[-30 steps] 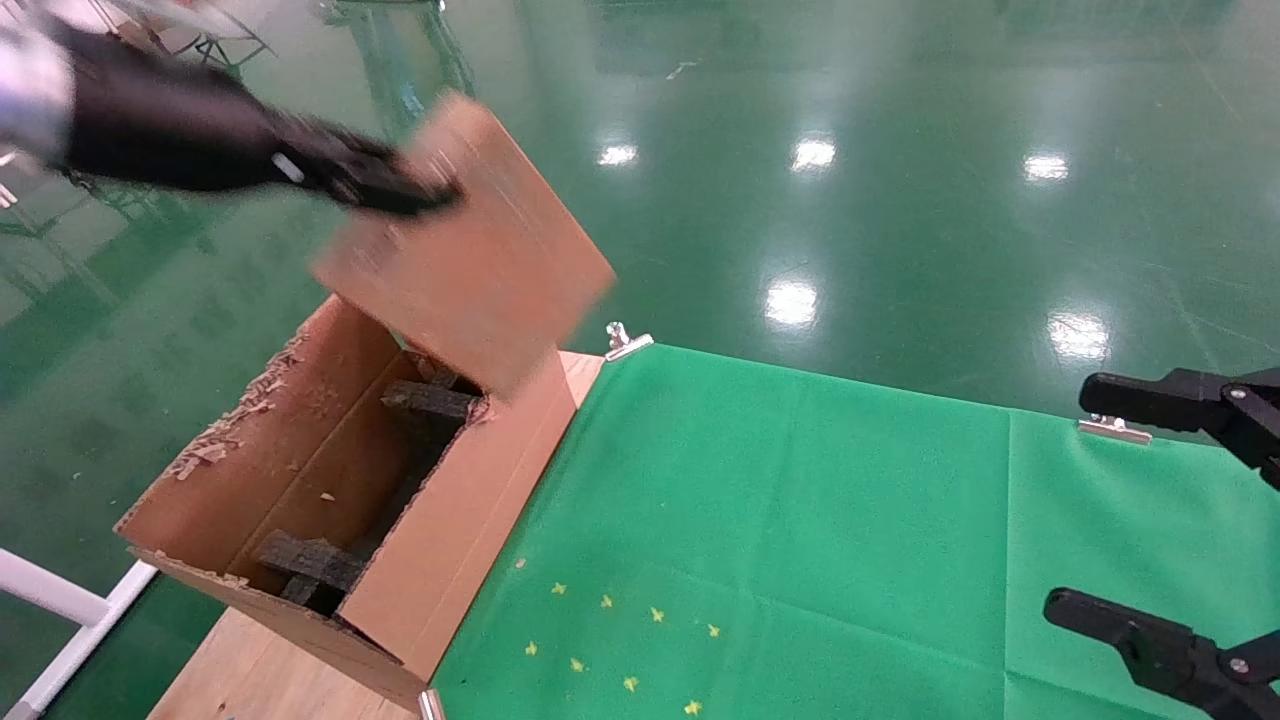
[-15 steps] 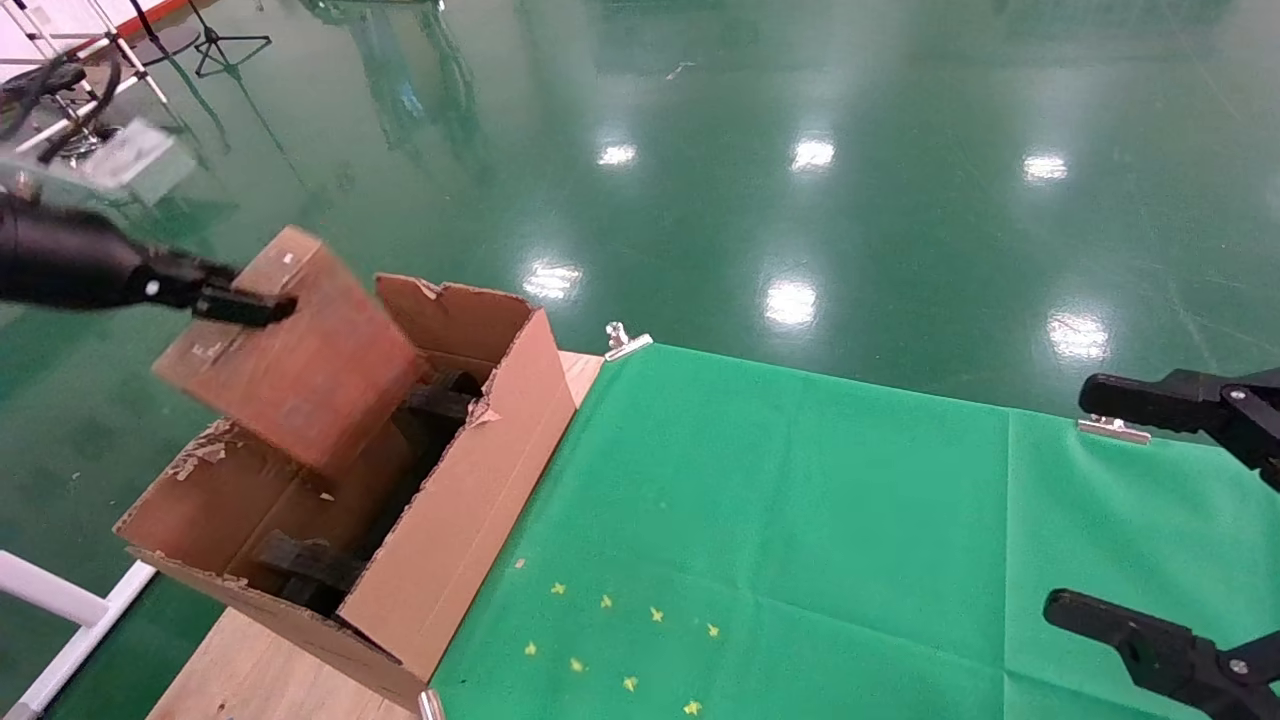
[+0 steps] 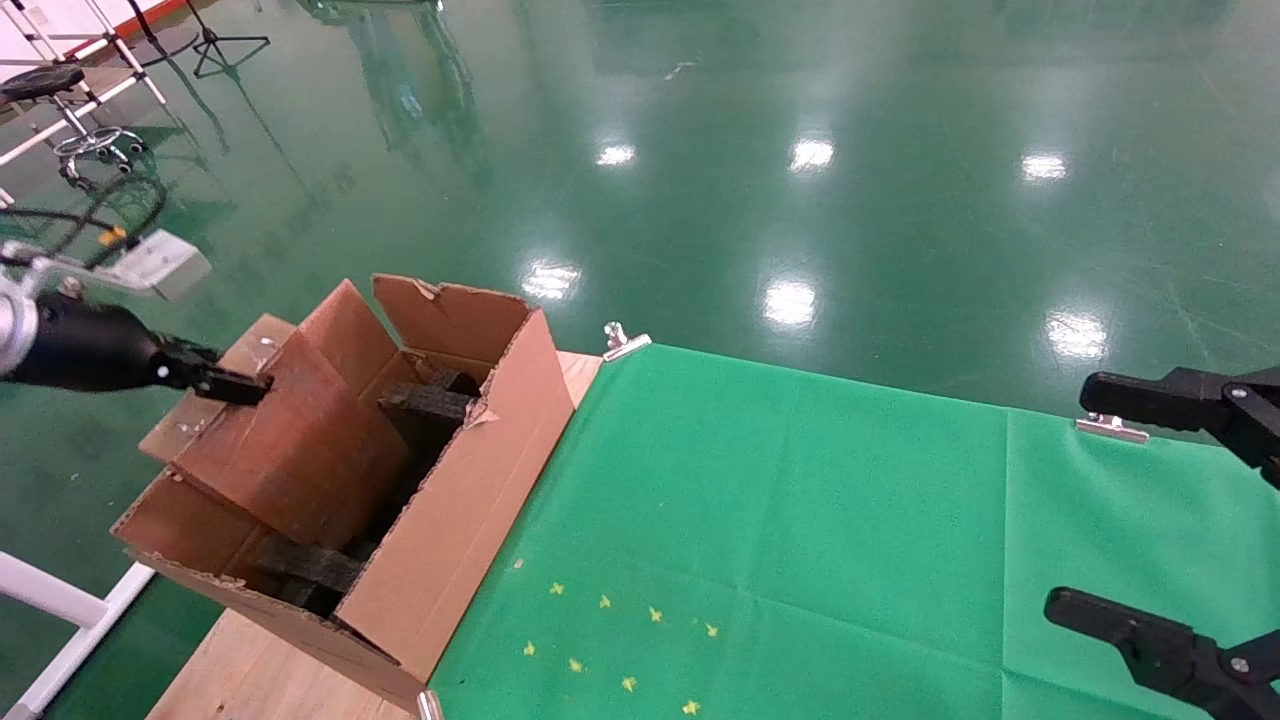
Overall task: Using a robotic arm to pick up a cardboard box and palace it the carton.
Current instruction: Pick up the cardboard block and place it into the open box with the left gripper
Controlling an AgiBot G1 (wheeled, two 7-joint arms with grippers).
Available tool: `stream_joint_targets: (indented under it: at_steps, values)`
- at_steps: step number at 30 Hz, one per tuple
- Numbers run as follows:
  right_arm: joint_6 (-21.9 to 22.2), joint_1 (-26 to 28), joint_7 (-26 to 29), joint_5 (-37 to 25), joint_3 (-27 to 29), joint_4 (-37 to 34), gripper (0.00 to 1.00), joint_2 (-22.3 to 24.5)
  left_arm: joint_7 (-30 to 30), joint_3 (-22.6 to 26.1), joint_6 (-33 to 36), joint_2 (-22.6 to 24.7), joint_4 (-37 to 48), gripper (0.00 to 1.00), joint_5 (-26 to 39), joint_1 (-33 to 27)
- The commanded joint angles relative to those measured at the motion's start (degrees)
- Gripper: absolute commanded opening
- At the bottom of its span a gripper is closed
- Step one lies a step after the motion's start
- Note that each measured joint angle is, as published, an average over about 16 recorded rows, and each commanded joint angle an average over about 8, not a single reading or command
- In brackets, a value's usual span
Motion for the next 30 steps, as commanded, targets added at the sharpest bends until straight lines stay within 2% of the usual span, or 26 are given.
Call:
stream_joint_targets:
  at_steps: [1,7,15,24,30]
  values:
    - [0.00,0.00,0.00,0.00,0.00,0.00,1.00,0.00,1.01,0.23,-1.52,0.75,2.26,0.00,0.37,0.54]
    - [0.00,0.00,0.00,0.00,0.00,0.00,1.00,0.00,1.09,0.32,-6.35,3.27,6.66,0.00,0.64,1.71]
    - [0.00,0.00,0.00,0.00,0.00,0.00,1.00,0.00,-3.19,0.76,-11.98,7.15,11.16,0.00,1.38,3.04]
    - [0.00,0.00,0.00,0.00,0.00,0.00,1.00,0.00,-6.28,0.73,-21.33,10.11,12.77,0.00,1.35,7.34]
    - [0.00,0.00,0.00,0.00,-0.01,0.00,1.00,0.00,-6.33,0.29,-22.93,10.92,12.98,0.00,0.74,9.83]
